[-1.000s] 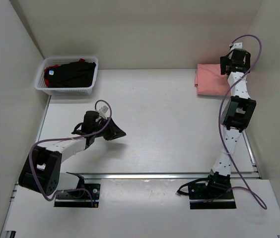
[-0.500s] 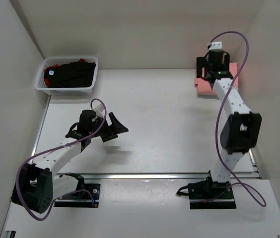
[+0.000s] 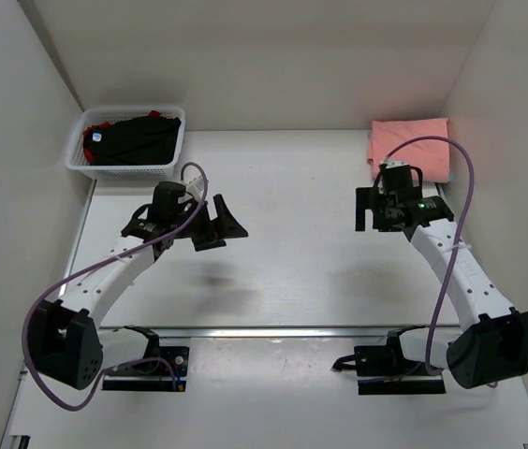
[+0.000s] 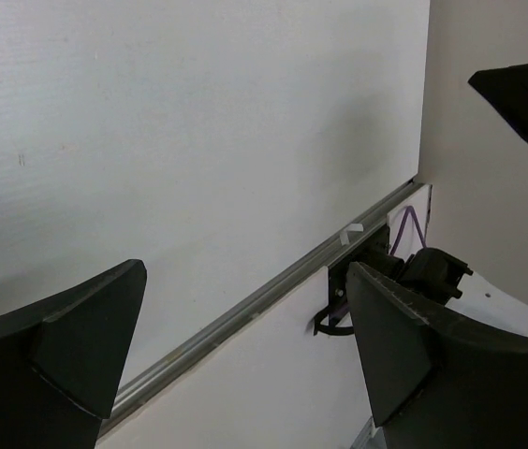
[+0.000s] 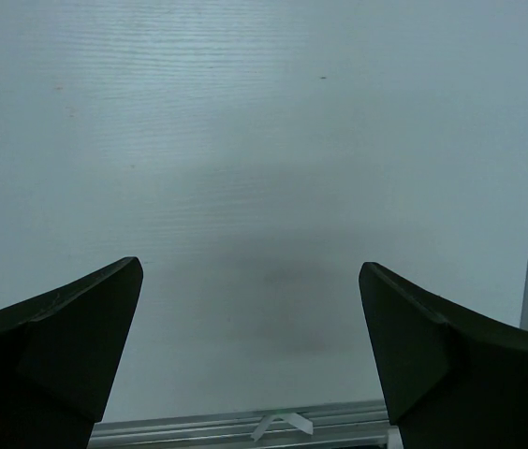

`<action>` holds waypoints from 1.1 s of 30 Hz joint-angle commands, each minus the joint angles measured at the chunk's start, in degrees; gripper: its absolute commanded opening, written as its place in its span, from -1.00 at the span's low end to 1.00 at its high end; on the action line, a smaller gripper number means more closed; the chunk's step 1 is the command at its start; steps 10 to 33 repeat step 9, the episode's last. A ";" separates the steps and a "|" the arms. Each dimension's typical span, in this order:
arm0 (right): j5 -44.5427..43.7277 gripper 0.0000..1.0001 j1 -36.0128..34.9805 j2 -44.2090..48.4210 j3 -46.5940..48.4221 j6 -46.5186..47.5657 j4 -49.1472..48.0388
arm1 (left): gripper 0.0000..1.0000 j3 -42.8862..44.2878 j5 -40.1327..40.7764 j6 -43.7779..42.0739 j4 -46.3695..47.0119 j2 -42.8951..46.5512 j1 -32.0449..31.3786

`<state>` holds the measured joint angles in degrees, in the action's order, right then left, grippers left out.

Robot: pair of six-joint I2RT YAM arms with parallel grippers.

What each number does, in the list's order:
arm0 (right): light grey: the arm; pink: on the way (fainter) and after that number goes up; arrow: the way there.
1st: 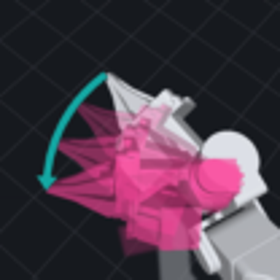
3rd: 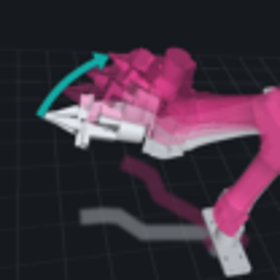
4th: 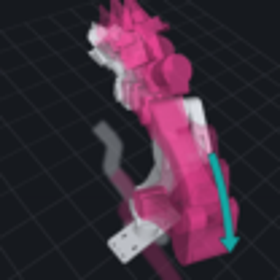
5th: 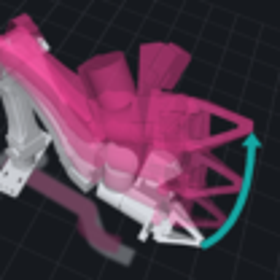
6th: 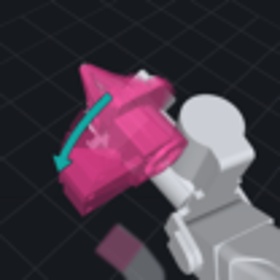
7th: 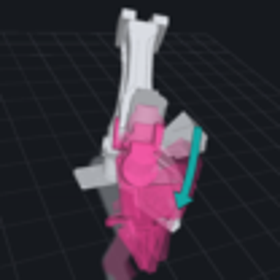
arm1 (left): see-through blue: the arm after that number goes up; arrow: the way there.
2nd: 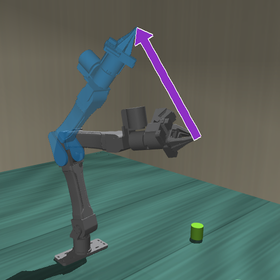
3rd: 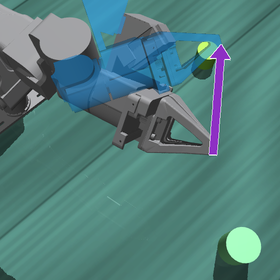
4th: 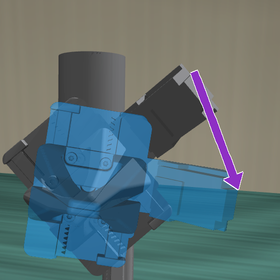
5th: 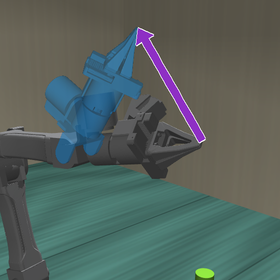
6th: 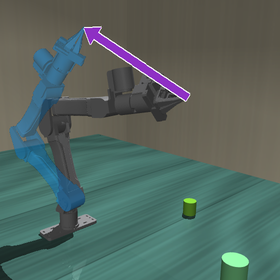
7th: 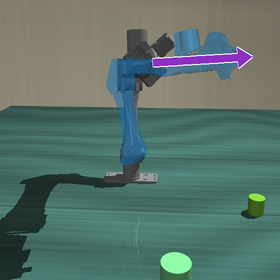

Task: Fold and stack the t-shirts
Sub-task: Put the neatly folded tshirt into the corner of the board with the right arm

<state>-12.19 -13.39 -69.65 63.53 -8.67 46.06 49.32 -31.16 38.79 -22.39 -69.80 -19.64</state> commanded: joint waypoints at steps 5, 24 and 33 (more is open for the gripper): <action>0.14 1.00 -2.25 -3.11 7.21 1.10 1.66 | 0.97 -3.09 0.39 0.50 -0.72 6.86 2.41; -0.91 0.98 -5.94 -5.59 9.68 2.16 2.97 | 0.97 -0.56 1.09 -3.71 -2.82 6.78 2.76; -0.91 0.98 -5.94 -5.59 9.68 2.16 2.97 | 0.97 -0.56 1.09 -3.71 -2.82 6.78 2.76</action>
